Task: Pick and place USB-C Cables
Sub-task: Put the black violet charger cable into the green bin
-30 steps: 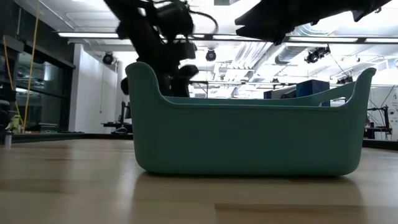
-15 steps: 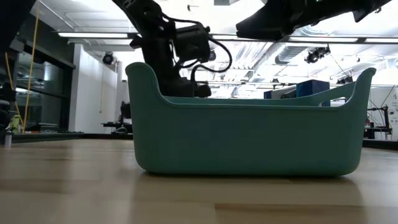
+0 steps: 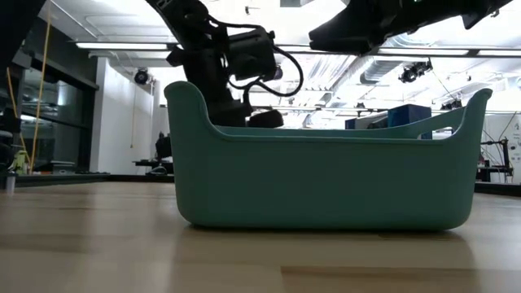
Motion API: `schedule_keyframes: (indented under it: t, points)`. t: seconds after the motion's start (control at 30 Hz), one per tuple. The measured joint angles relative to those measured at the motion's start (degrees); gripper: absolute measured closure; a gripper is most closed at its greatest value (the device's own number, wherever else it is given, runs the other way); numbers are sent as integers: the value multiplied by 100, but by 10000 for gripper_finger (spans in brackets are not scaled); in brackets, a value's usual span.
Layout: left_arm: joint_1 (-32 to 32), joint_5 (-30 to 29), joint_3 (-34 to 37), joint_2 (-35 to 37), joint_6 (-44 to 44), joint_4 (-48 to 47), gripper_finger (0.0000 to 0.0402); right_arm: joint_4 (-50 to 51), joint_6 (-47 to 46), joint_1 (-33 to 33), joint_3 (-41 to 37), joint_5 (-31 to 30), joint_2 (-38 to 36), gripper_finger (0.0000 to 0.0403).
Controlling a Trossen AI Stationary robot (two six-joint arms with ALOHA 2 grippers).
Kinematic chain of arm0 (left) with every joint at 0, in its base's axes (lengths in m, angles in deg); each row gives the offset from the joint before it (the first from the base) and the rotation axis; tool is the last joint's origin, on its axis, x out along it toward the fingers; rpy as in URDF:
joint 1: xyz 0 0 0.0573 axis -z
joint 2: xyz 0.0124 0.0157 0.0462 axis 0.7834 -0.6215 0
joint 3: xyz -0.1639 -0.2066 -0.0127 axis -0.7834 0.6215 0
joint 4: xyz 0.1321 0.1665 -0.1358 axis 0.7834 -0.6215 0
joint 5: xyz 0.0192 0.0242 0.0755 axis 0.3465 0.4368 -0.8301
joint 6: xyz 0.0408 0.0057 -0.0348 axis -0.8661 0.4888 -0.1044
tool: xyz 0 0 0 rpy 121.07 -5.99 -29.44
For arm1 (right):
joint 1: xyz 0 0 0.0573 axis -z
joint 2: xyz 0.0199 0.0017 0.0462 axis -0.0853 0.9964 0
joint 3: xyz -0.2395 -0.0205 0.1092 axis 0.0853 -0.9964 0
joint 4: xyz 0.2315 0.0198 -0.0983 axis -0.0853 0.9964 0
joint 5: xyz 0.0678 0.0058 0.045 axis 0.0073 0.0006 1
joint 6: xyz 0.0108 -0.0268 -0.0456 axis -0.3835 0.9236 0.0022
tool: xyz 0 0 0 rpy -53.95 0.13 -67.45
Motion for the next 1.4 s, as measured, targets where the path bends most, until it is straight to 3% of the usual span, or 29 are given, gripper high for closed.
schedule_keyframes:
  t: [0.2, 0.43, 0.83, 1.17, 1.4]
  points:
    - [-24, 53, -23, -160, -239, 71, 212, 2, -11, 0, 0, 0, 0, 190]
    - [-50, 36, -38, -349, -476, -9, 256, 17, -104, 0, 0, 4, 0, 190]
    - [-59, 59, -90, -348, -310, -27, 392, 41, -120, 0, 0, 2, 0, 190]
    - [-59, 16, -153, -353, -145, -66, 398, 41, -122, 0, 0, 2, 0, 190]
    - [-122, -177, -760, -1, 882, -489, 400, 50, -120, 0, 0, 2, 0, 190]
